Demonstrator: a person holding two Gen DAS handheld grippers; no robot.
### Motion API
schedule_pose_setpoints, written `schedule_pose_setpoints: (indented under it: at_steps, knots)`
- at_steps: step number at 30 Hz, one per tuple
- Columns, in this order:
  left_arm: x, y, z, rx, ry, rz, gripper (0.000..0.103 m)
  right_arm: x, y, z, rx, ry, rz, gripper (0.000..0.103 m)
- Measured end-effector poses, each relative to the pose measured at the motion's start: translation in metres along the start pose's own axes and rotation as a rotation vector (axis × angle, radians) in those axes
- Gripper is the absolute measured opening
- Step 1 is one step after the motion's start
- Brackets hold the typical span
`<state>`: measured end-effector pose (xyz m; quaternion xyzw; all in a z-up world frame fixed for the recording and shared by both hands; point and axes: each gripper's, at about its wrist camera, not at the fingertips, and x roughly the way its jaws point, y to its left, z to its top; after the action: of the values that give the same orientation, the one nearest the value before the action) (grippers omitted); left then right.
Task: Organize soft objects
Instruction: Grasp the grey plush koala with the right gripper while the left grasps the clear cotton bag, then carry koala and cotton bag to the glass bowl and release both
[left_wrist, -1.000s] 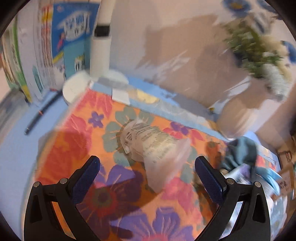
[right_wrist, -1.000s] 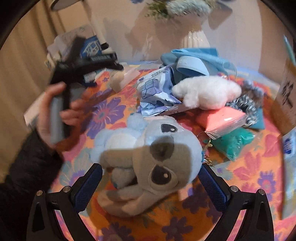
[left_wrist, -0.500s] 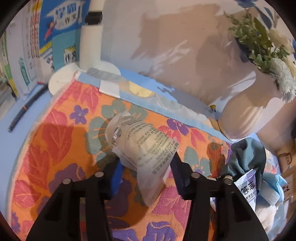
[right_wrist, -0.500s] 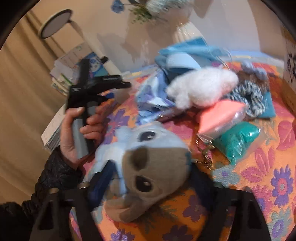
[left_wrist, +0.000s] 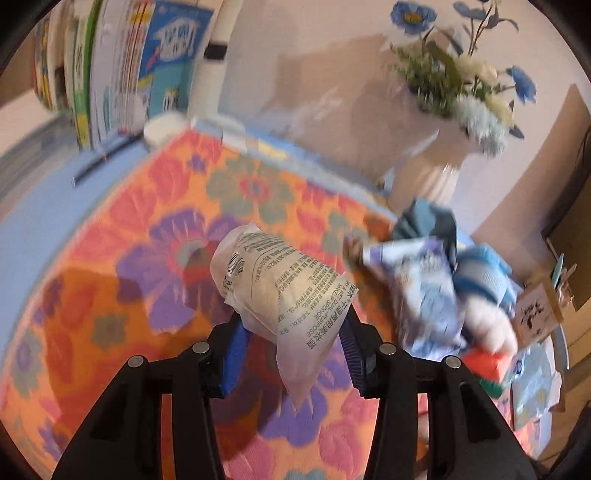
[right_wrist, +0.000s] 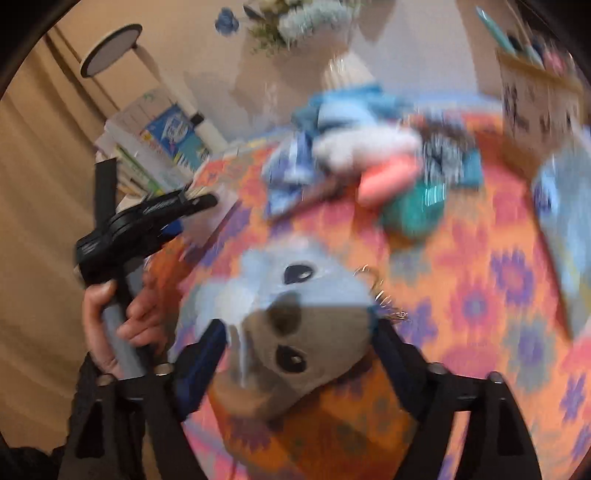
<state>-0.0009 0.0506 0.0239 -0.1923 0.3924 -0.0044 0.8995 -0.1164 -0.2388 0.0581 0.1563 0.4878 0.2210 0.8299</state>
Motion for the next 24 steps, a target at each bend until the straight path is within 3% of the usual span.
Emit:
schedule_pose_setpoints:
  at_steps: [3, 4, 8, 10, 11, 12, 13, 15, 17, 19, 22, 24]
  knots:
    - [-0.009, -0.006, -0.006, 0.026, -0.043, 0.0, 0.045, -0.009, 0.0, -0.009, 0.004, 0.003, 0.002, 0.085]
    - [-0.011, -0.011, -0.006, 0.058, -0.063, 0.008, 0.045, -0.011, -0.004, -0.009, 0.017, -0.005, -0.008, 0.09]
    - [0.001, -0.013, -0.007, 0.077, 0.011, -0.025, 0.045, -0.002, -0.017, 0.008, 0.092, -0.014, 0.032, 0.095]
    - [-0.003, -0.011, -0.008, 0.07, -0.003, -0.035, 0.045, 0.016, -0.021, 0.02, 0.136, 0.029, 0.074, 0.096]
    - [-0.003, -0.009, -0.008, 0.062, -0.007, -0.038, 0.045, 0.025, -0.018, 0.024, 0.145, 0.045, 0.101, 0.103]
    - [-0.004, -0.008, -0.009, 0.055, -0.006, -0.034, 0.045, 0.026, -0.014, 0.027, 0.13, 0.021, 0.106, 0.103]
    - [-0.003, -0.007, -0.009, 0.049, -0.006, -0.026, 0.045, 0.028, -0.01, 0.028, 0.123, 0.013, 0.103, 0.102]
    - [-0.004, -0.007, -0.009, 0.045, -0.014, -0.007, 0.045, 0.033, -0.002, 0.028, 0.11, 0.006, 0.053, 0.076]
    - [-0.008, -0.011, -0.011, 0.062, -0.026, 0.005, 0.044, 0.029, 0.002, 0.026, 0.093, -0.024, 0.062, 0.064]
    - [-0.015, -0.018, -0.015, 0.098, -0.041, 0.022, 0.044, 0.017, 0.008, 0.026, 0.063, -0.058, 0.068, 0.063]
    - [-0.026, -0.047, -0.011, 0.207, -0.042, 0.022, 0.044, -0.019, 0.016, 0.029, 0.009, -0.15, 0.006, 0.063]
    - [-0.046, -0.078, -0.001, 0.272, -0.089, -0.018, 0.044, -0.055, 0.015, 0.037, -0.002, -0.25, -0.01, 0.063]
